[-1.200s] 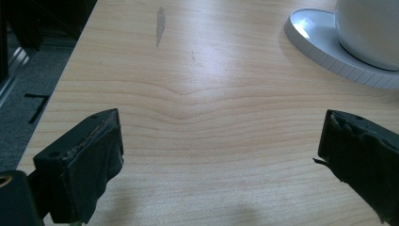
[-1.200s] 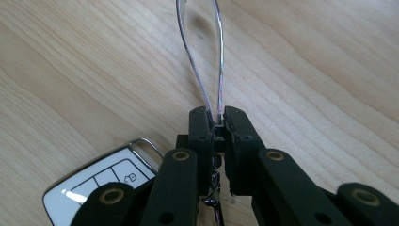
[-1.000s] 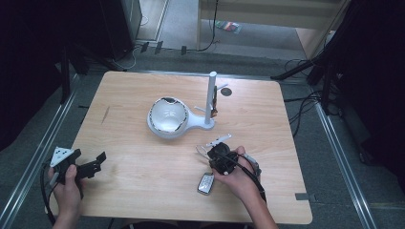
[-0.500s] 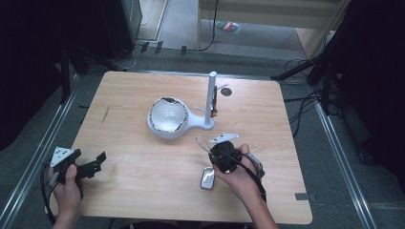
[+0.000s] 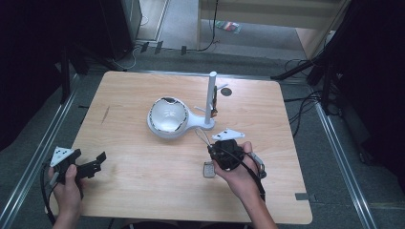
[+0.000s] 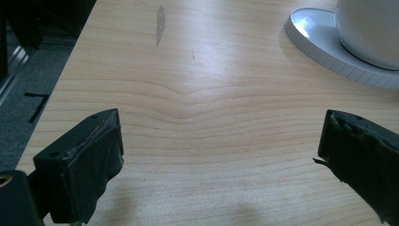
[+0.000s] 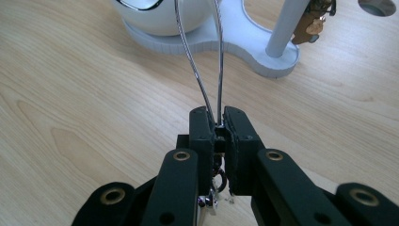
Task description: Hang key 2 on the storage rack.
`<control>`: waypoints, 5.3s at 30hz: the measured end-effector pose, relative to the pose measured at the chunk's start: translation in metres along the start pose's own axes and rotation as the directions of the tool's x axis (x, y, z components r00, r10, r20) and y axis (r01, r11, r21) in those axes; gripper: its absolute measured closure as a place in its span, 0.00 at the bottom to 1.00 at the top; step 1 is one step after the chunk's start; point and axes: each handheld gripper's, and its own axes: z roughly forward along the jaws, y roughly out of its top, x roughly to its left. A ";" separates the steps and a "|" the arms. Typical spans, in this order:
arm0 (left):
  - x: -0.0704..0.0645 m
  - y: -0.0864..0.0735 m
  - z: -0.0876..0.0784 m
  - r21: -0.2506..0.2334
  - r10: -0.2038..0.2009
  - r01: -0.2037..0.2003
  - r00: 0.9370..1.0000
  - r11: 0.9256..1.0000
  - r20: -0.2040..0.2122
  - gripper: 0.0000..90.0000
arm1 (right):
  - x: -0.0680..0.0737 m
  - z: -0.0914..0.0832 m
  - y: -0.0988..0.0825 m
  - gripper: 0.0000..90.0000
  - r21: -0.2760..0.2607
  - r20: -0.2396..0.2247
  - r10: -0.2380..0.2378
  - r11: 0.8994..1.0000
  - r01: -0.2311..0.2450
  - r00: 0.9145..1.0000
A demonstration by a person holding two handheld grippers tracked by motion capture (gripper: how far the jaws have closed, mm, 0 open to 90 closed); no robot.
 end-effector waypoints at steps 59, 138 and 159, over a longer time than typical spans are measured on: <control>0.000 0.000 0.000 -0.004 0.002 -0.002 1.000 1.000 0.004 0.01 | -0.017 0.004 0.019 0.93 -0.246 0.155 0.155 0.962 -0.113 0.976; 0.000 0.000 0.000 -0.002 0.001 -0.001 1.000 1.000 0.007 0.01 | -0.068 0.002 -0.033 0.00 -0.301 0.194 0.190 0.945 -0.126 0.962; -0.001 0.000 0.000 -0.002 0.003 -0.003 1.000 1.000 0.006 0.01 | -0.089 -0.009 -0.075 0.00 -0.259 0.211 0.181 0.958 -0.123 0.961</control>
